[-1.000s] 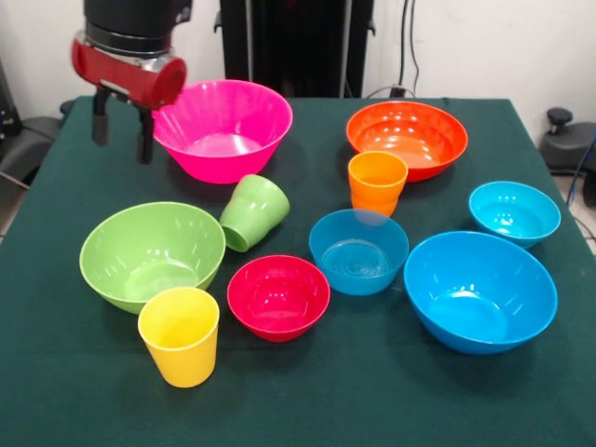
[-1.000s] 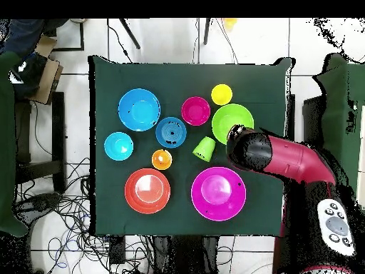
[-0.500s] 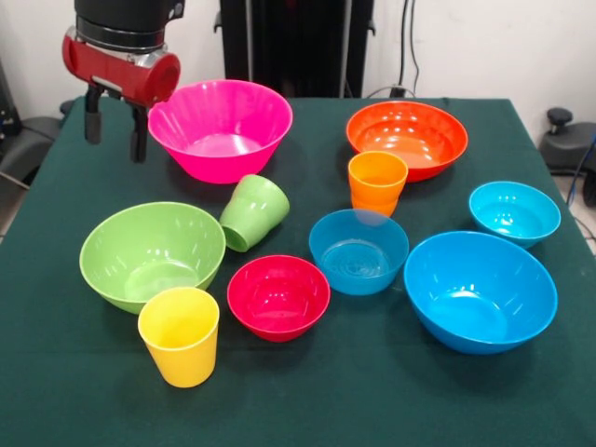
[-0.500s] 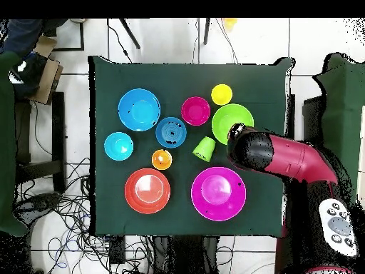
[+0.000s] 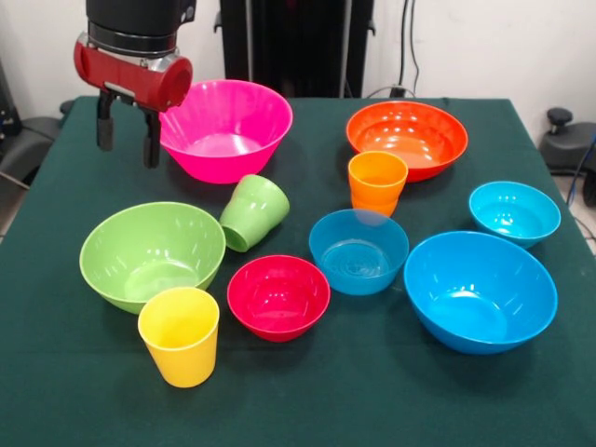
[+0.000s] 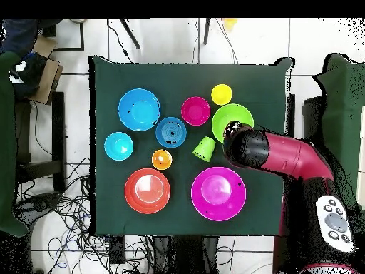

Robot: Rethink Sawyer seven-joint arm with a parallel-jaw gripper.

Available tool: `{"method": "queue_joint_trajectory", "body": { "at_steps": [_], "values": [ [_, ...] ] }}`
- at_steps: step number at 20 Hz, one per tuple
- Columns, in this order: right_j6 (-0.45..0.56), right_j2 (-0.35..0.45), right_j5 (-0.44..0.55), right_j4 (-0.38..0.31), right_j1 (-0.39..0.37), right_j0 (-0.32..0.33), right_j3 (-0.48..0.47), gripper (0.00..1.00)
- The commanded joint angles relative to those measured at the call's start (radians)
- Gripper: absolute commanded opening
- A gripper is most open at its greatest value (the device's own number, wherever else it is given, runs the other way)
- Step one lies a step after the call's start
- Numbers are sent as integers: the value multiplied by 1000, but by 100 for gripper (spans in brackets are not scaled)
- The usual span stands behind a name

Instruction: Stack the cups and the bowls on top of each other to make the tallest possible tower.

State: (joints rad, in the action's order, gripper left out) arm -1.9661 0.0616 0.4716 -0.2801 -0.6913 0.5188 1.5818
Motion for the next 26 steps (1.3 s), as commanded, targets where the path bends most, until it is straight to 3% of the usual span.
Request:
{"method": "queue_joint_trajectory", "body": {
  "at_steps": [1, 17, 26],
  "values": [
    [157, 107, 88, -85, 24, -12, -18, 100],
    [156, 107, 94, -82, 17, -13, -11, 100],
    [38, 54, 76, -54, -20, -70, 65, 100]
  ]
}}
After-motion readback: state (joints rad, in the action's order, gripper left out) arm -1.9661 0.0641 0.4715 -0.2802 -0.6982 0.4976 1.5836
